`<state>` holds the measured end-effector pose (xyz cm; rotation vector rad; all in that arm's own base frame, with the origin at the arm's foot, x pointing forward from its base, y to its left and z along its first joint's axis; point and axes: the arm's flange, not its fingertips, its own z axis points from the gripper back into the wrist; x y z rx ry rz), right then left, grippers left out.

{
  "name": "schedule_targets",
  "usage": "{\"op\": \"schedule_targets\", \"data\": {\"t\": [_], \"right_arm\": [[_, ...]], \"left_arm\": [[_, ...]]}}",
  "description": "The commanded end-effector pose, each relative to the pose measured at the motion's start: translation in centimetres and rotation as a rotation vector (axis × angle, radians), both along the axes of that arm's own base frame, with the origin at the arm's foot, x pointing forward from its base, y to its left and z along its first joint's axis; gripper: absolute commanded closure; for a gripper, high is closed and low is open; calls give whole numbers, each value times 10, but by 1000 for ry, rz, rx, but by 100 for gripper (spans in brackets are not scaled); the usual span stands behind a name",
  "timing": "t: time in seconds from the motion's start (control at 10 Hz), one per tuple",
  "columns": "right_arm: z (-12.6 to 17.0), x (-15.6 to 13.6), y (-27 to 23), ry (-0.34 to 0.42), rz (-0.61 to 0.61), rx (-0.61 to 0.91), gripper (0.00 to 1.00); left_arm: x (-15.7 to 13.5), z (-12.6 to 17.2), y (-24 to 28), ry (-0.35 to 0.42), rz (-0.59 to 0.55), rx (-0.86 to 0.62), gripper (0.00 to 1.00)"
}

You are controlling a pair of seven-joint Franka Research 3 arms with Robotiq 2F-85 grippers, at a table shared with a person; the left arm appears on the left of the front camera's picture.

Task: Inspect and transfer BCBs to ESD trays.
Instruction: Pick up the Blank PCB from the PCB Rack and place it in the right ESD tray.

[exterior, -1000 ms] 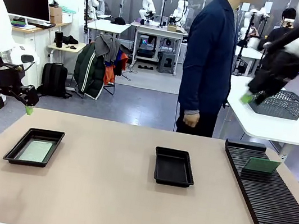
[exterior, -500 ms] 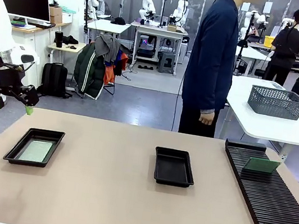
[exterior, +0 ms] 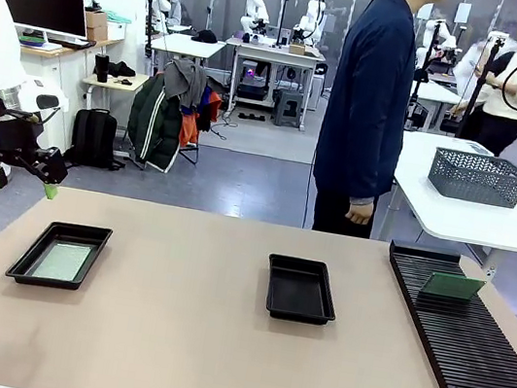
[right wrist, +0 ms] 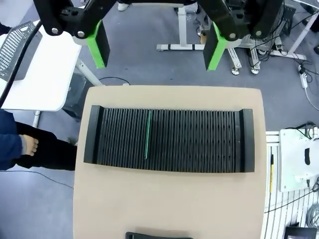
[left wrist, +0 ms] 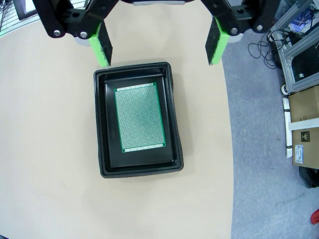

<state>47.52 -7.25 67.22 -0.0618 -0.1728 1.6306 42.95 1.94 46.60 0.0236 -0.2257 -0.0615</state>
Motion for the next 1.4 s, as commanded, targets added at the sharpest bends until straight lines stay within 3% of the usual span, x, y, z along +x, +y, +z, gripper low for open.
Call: {"op": "schedule_targets", "data": {"t": [0.0,0.5,1.3], "right_arm": [[-3,-2,-1,0,2,-37,0],[-1,0,1,2,1,-7,0],[-167,26,10,25,40,-5,0]], "left_arm": [[-1,-1,0,-4,1,1,0],[-1,-1,0,-4,1,1,0],[-1,-1,0,-4,1,1,0]]}}
